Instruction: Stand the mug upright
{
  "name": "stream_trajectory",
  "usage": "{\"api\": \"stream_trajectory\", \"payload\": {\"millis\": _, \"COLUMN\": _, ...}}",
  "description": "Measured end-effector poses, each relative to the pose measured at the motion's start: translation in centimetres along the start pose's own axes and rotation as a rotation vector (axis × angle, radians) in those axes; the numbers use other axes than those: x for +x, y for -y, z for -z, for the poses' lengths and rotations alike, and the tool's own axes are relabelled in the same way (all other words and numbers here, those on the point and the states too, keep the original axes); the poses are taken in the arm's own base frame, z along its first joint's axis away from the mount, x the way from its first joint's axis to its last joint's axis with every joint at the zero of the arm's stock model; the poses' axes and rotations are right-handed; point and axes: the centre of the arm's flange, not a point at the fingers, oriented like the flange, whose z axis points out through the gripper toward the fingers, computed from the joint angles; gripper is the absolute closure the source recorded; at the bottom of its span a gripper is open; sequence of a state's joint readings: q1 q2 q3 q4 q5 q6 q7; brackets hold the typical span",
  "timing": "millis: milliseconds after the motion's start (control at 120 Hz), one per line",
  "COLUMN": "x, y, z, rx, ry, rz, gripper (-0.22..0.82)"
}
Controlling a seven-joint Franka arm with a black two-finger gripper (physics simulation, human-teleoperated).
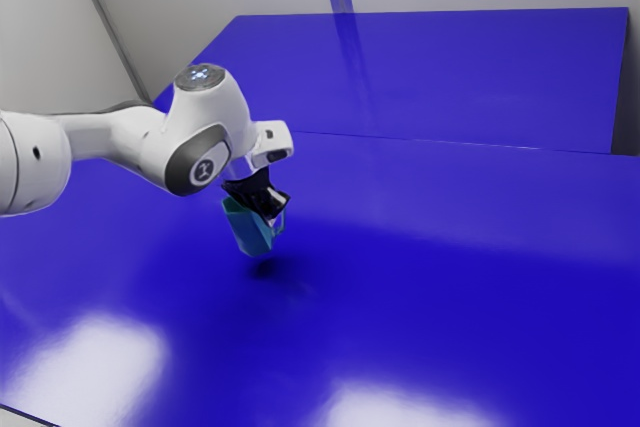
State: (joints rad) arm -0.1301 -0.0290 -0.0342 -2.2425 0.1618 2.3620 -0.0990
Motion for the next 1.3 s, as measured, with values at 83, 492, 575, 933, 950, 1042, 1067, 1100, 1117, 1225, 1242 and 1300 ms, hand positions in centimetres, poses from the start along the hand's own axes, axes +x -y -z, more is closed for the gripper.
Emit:
{"api": "stream_trajectory", "payload": {"millis": 83, "x": 0.0, "y": -0.3, "z": -0.2, "rx": 0.016, "ry": -0.044, "rz": 0.002, "gripper": 0.78}}
{"api": "stream_trajectory", "payload": {"millis": 492, "x": -0.7, "y": 6.5, "z": -4.4, "rx": 0.040, "ry": -0.051, "rz": 0.221, "gripper": 0.79}}
{"api": "stream_trajectory", "payload": {"millis": 575, "x": -0.8, "y": 6.6, "z": -5.1, "rx": 0.037, "ry": -0.049, "rz": 0.242, "gripper": 0.79}}
{"api": "stream_trajectory", "payload": {"millis": 933, "x": -0.4, "y": 3.7, "z": -6.7, "rx": 0.014, "ry": -0.048, "rz": 0.248, "gripper": 0.72}}
{"api": "stream_trajectory", "payload": {"millis": 950, "x": -0.4, "y": 3.8, "z": -6.6, "rx": 0.013, "ry": -0.049, "rz": 0.251, "gripper": 0.68}}
{"api": "stream_trajectory", "payload": {"millis": 1042, "x": -0.3, "y": 4.0, "z": -6.1, "rx": 0.011, "ry": -0.056, "rz": 0.261, "gripper": 0.47}}
{"api": "stream_trajectory", "payload": {"millis": 1067, "x": -0.3, "y": 4.0, "z": -5.9, "rx": 0.010, "ry": -0.058, "rz": 0.262, "gripper": 0.42}}
{"api": "stream_trajectory", "payload": {"millis": 1100, "x": -0.2, "y": 4.0, "z": -5.6, "rx": 0.010, "ry": -0.064, "rz": 0.264, "gripper": 0.36}}
{"api": "stream_trajectory", "payload": {"millis": 1117, "x": -0.2, "y": 4.1, "z": -5.3, "rx": 0.010, "ry": -0.068, "rz": 0.265, "gripper": 0.33}}
{"api": "stream_trajectory", "payload": {"millis": 1225, "x": -0.1, "y": 4.2, "z": -3.4, "rx": 0.013, "ry": -0.087, "rz": 0.268, "gripper": 0.20}}
{"api": "stream_trajectory", "payload": {"millis": 1242, "x": -0.1, "y": 4.3, "z": -3.1, "rx": 0.014, "ry": -0.091, "rz": 0.269, "gripper": 0.18}}
{"api": "stream_trajectory", "payload": {"millis": 1300, "x": -0.1, "y": 4.3, "z": -2.1, "rx": 0.016, "ry": -0.101, "rz": 0.270, "gripper": 0.14}}
